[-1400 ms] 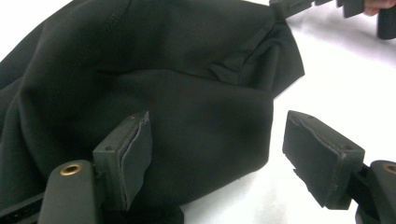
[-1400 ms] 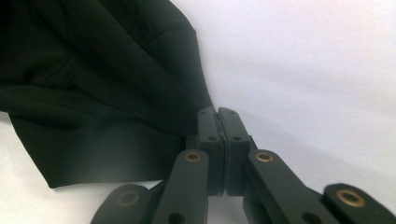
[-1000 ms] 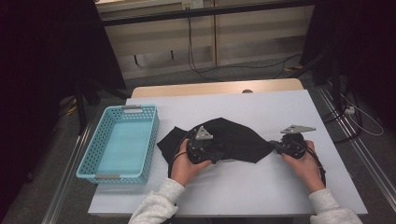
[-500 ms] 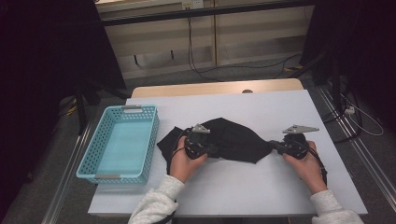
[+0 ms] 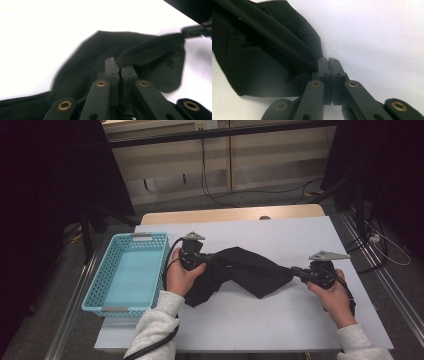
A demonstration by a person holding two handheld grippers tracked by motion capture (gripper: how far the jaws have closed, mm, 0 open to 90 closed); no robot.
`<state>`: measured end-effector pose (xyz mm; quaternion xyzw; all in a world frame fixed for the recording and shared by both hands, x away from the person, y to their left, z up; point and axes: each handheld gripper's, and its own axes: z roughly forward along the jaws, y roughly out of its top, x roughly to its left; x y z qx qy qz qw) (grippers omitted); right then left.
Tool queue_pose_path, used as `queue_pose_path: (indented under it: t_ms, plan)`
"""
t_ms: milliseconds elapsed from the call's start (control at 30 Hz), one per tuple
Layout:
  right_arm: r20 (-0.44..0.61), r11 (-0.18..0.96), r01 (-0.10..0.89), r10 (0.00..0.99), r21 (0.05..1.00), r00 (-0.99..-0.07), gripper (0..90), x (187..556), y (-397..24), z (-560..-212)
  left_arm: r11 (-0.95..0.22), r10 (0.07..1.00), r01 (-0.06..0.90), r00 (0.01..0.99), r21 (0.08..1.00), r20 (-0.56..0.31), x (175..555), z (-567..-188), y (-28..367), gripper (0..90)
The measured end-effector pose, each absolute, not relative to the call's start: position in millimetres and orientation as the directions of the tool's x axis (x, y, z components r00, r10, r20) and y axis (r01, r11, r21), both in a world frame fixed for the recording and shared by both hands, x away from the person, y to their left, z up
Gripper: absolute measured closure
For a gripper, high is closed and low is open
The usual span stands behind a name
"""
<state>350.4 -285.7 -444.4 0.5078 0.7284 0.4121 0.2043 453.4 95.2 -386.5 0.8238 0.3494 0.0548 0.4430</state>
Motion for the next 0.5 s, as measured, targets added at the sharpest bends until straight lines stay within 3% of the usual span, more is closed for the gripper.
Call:
queue_pose_path:
  t_ms: [100, 300, 400, 500]
  plan:
    - [0.112, 0.155, 0.564, 0.906, 0.811, -0.409, 89.7, 350.0, -284.4, -443.0, -0.329, 0.641, 0.549, 0.727, 0.769, -0.245, 461.9, -387.5, 102.8, 86.2]
    - [0.098, 0.183, 0.594, 0.907, 0.784, -0.409, 89.6, 352.0, -280.3, -454.1, -0.372, 0.621, 0.563, 0.742, 0.738, -0.252, 460.2, -406.5, 92.9, 84.1]
    - [0.088, 0.191, 0.603, 0.911, 0.775, -0.402, 89.6, 351.1, -282.8, -457.9, -0.389, 0.612, 0.543, 0.756, 0.744, -0.232, 457.1, -409.0, 86.3, 76.6]
    - [0.083, 0.195, 0.609, 0.914, 0.769, -0.397, 89.5, 349.9, -285.4, -460.8, -0.386, 0.598, 0.530, 0.767, 0.755, -0.233, 454.7, -410.7, 81.4, 61.2]
